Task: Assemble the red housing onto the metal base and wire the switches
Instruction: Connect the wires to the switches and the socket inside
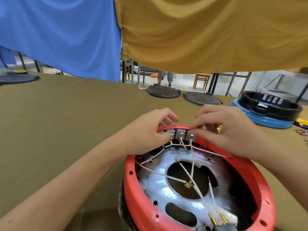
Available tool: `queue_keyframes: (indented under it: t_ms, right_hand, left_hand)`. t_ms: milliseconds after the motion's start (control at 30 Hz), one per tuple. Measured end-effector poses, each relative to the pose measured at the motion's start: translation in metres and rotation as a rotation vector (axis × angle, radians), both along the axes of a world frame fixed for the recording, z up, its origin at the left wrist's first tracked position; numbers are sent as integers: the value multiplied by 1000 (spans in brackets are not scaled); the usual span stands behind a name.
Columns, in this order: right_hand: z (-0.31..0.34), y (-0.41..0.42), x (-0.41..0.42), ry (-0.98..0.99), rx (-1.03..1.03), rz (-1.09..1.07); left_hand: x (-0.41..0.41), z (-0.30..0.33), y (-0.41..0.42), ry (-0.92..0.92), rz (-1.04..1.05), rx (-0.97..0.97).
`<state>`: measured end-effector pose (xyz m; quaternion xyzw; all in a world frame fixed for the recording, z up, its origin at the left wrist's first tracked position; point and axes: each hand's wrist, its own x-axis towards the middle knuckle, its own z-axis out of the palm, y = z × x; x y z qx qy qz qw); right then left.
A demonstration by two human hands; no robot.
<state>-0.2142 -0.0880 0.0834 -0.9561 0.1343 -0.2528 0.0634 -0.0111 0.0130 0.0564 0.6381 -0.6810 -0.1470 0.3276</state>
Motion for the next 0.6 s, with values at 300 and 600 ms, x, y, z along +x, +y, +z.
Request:
queue_keyframes:
  t_ms: [300,600]
  right_hand:
    - [-6,12,-11,264,200,88]
    - [-10,11,-10,252,177,-12]
  left_hand:
    - [-1,6,5,-226,-188,-15]
    - [0,5,5,-285,-243,5]
